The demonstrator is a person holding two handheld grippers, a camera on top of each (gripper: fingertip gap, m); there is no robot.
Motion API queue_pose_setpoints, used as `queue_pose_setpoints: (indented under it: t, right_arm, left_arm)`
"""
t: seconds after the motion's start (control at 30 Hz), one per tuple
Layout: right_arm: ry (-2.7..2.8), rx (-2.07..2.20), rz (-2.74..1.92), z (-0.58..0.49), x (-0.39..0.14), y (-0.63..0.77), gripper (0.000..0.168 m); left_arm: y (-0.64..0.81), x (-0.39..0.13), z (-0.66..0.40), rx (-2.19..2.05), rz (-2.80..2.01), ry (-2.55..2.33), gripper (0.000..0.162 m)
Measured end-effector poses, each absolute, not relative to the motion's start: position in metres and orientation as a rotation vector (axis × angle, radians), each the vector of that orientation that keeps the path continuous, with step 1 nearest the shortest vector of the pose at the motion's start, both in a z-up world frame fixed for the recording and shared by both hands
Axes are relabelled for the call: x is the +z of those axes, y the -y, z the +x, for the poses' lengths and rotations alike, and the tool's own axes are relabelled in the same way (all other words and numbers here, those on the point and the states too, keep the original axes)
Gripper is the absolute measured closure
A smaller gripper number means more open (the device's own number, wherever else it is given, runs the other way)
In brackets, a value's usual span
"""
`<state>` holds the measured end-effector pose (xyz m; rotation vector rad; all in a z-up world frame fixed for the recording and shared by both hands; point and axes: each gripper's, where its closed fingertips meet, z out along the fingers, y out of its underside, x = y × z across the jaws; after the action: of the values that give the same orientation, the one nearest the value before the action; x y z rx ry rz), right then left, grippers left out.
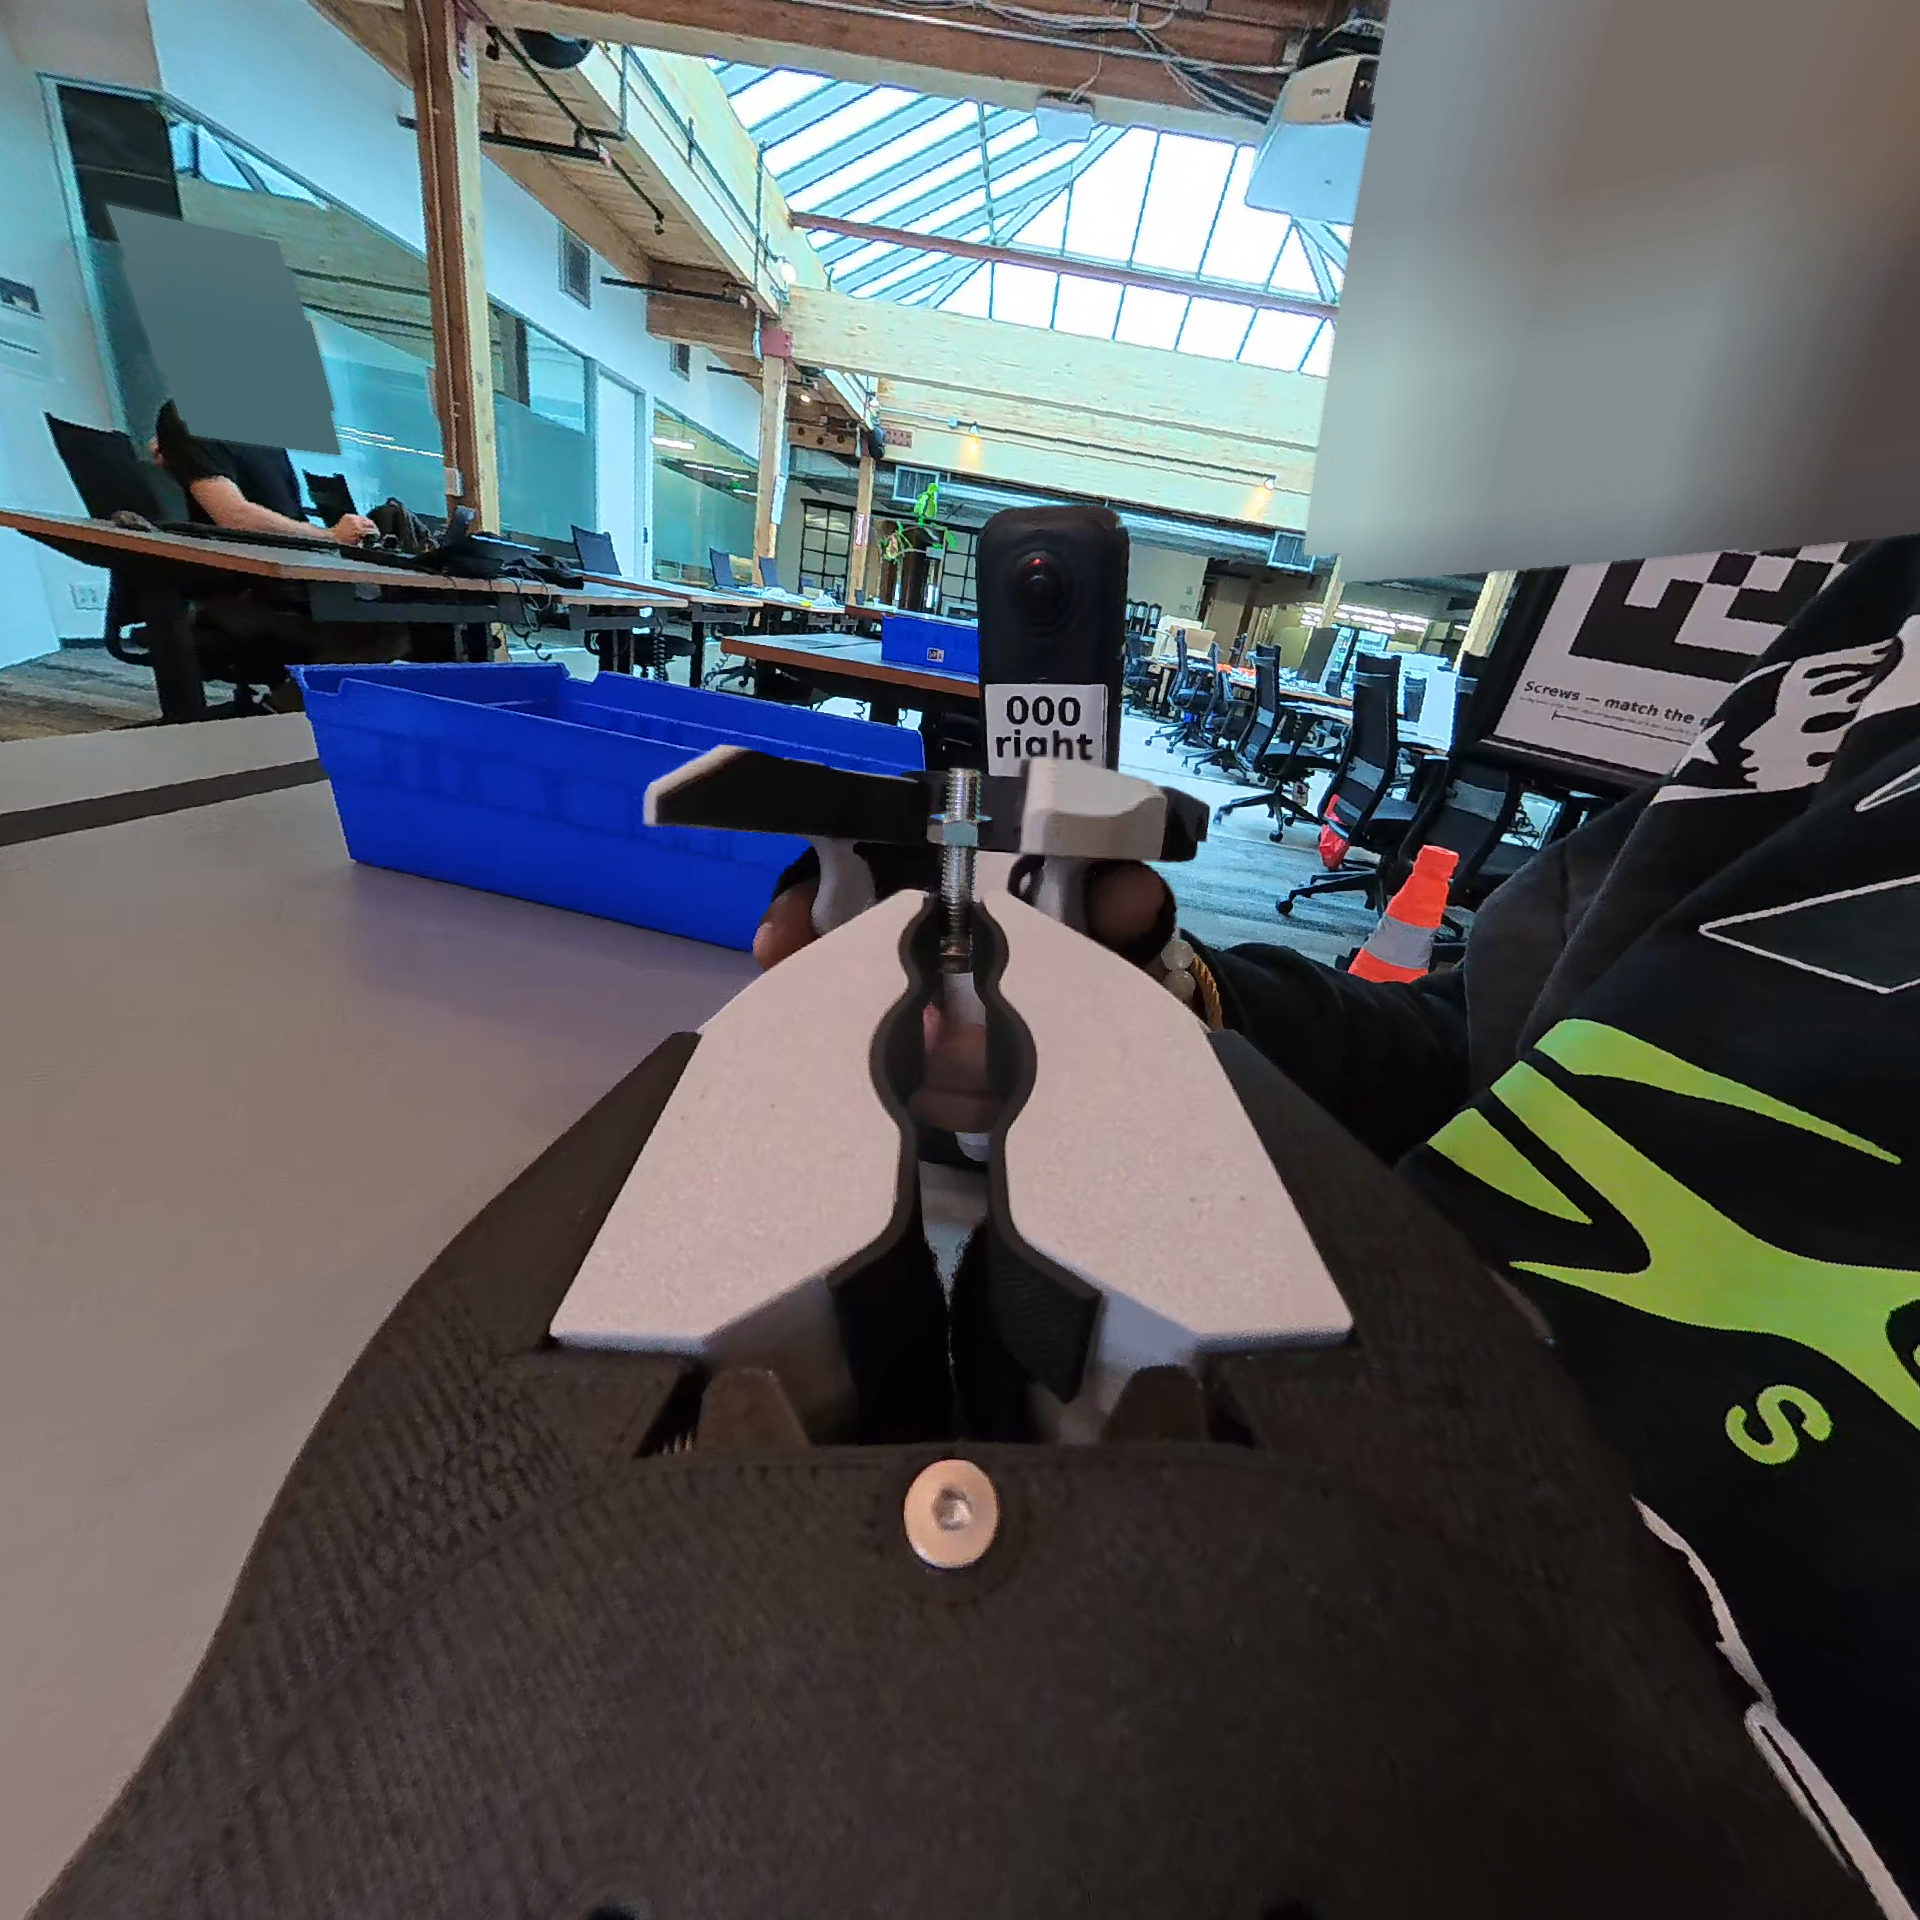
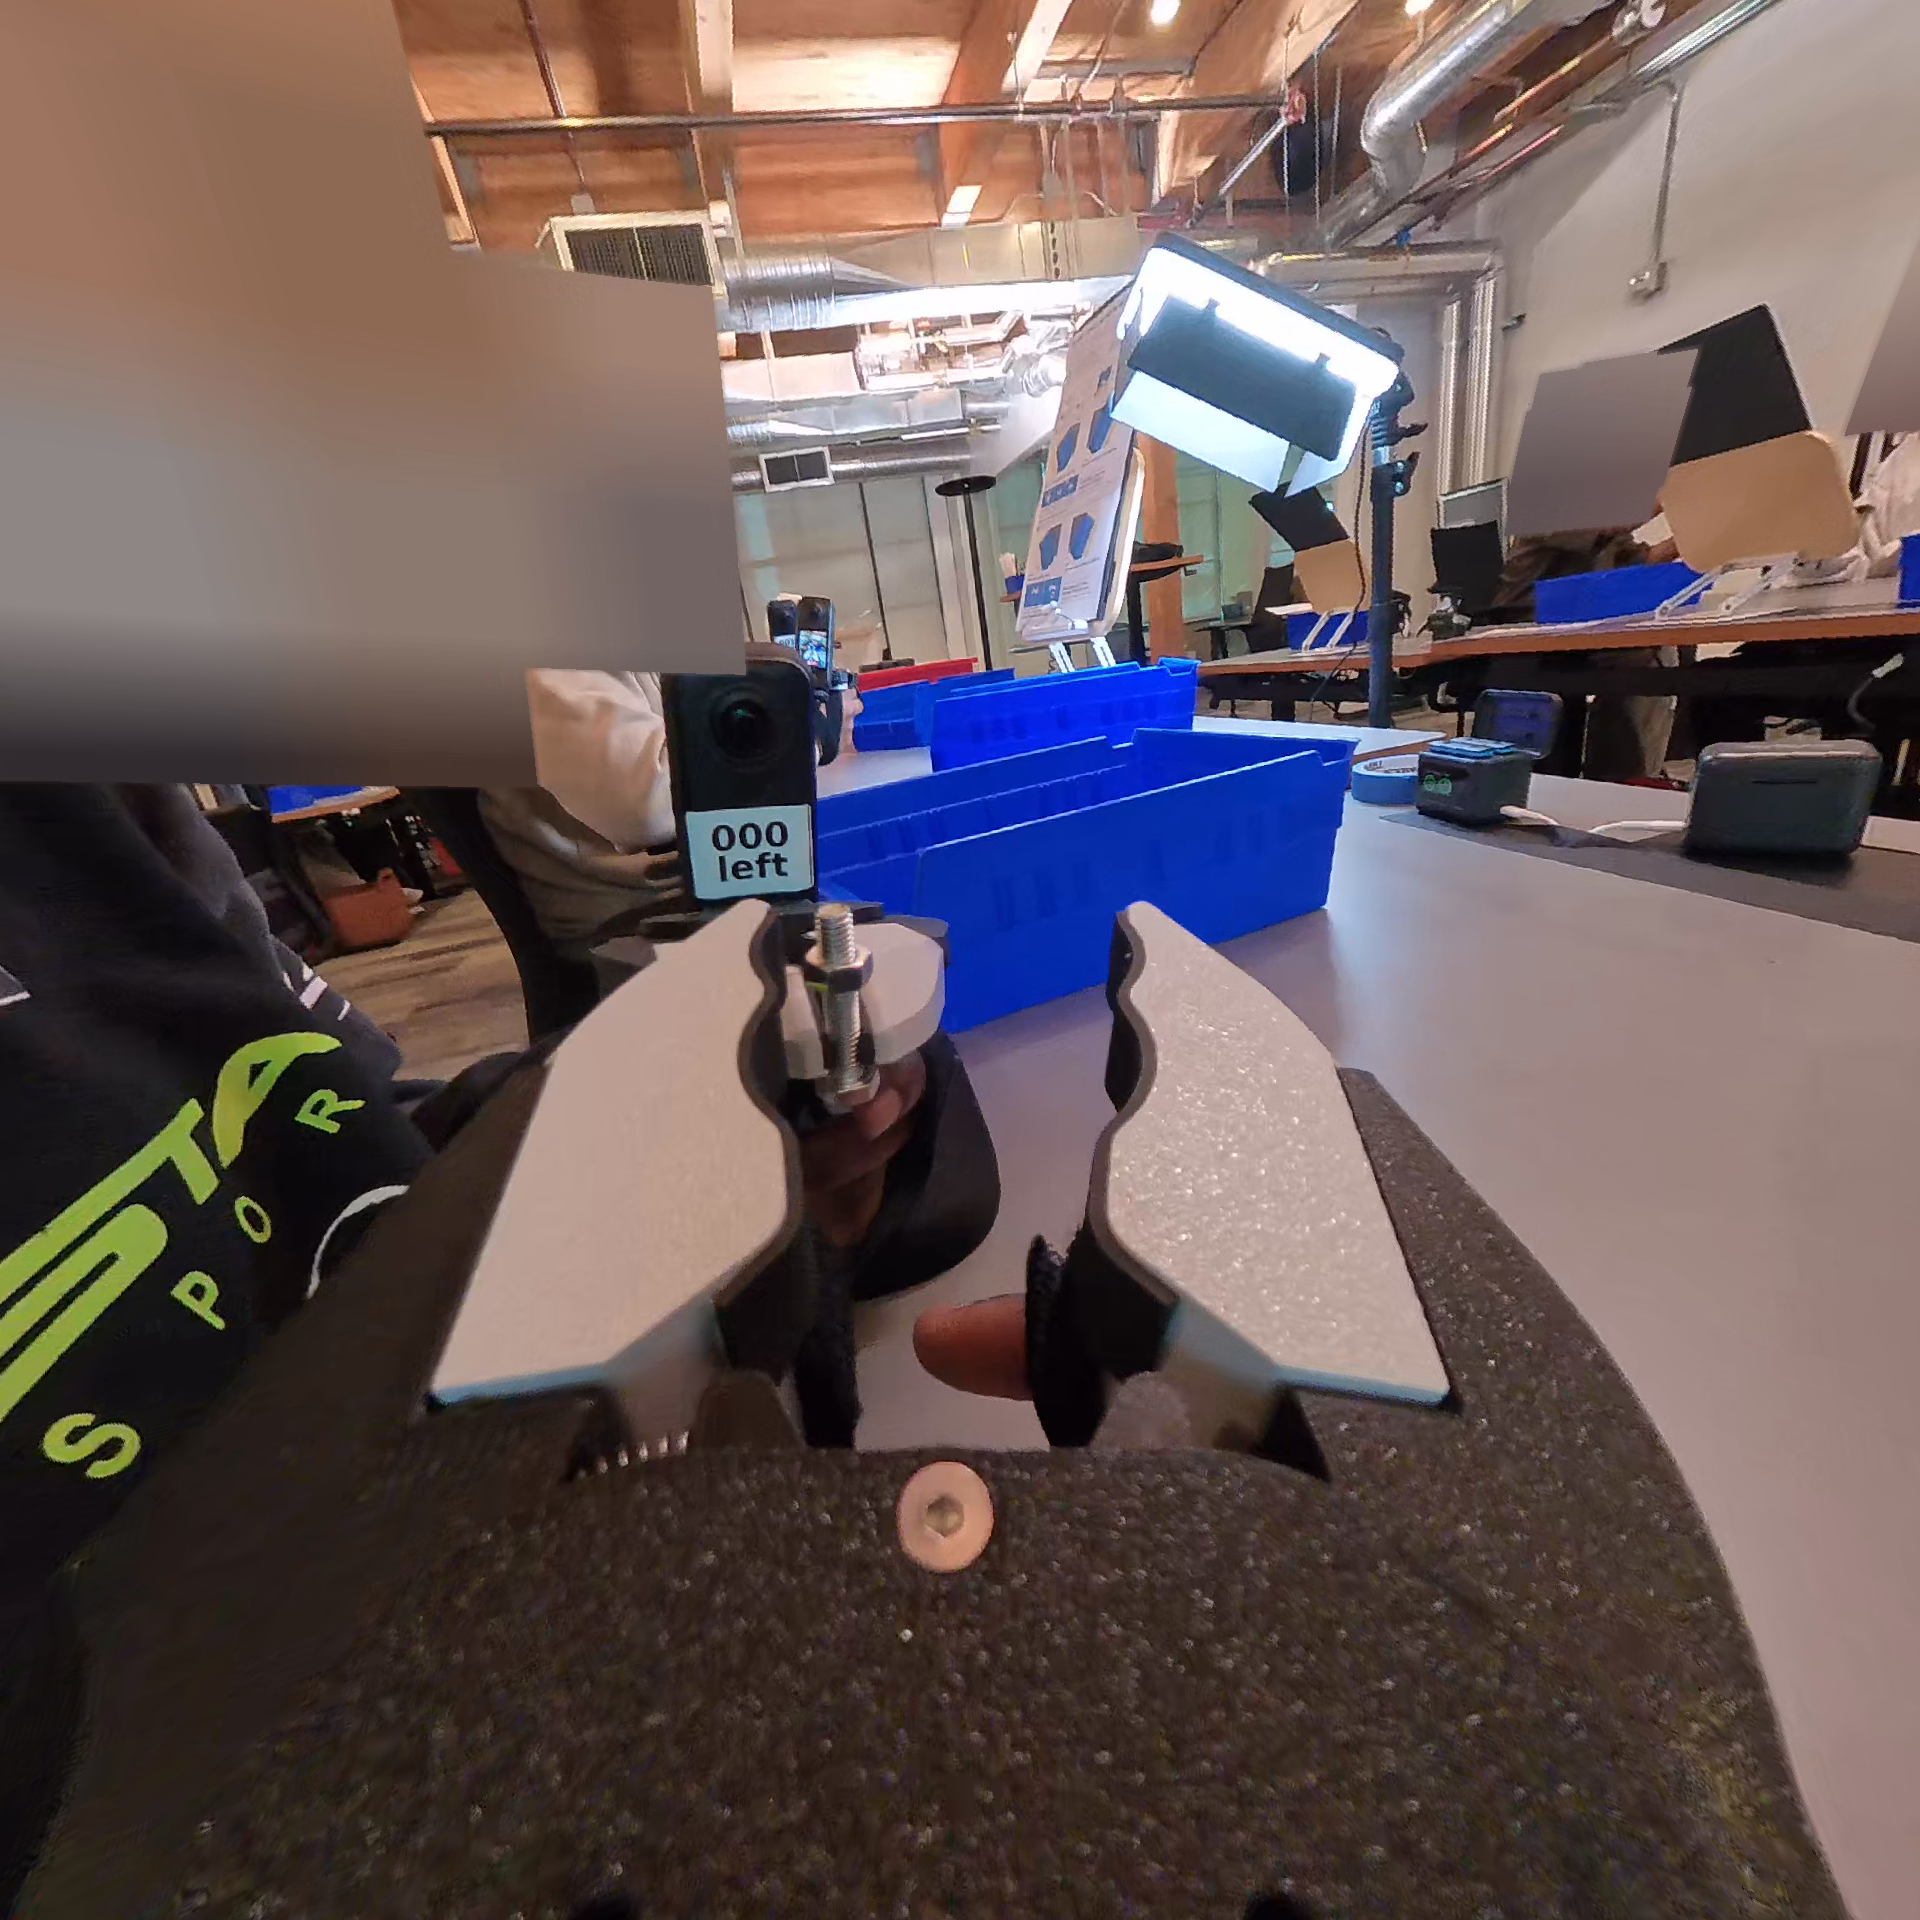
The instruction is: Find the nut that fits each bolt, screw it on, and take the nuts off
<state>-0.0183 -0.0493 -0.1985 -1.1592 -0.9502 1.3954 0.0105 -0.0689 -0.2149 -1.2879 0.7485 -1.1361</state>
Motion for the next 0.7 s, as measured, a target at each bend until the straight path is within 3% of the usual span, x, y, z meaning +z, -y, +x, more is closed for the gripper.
queue_pose_setpoints:
  t: [0.37, 0.5, 0.7]
  right_arm:
    - [0.942, 1.342, -1.145, -0.001, -0.194, 0.040, 0.112]
    - [0.941, 1.271, -1.160, 0.008, -0.197, 0.031, 0.127]
    - [0.981, 1.342, -1.119, 0.003, -0.192, 0.044, 0.118]
  left_arm:
    - [0.070, -0.212, 0.008, -1.181, -1.275, -0.724, 0.157]
    - [0.070, -0.211, 0.007, -1.183, -1.271, -0.718, 0.157]
    - [0.069, -0.211, 0.007, -1.184, -1.274, -0.713, 0.157]
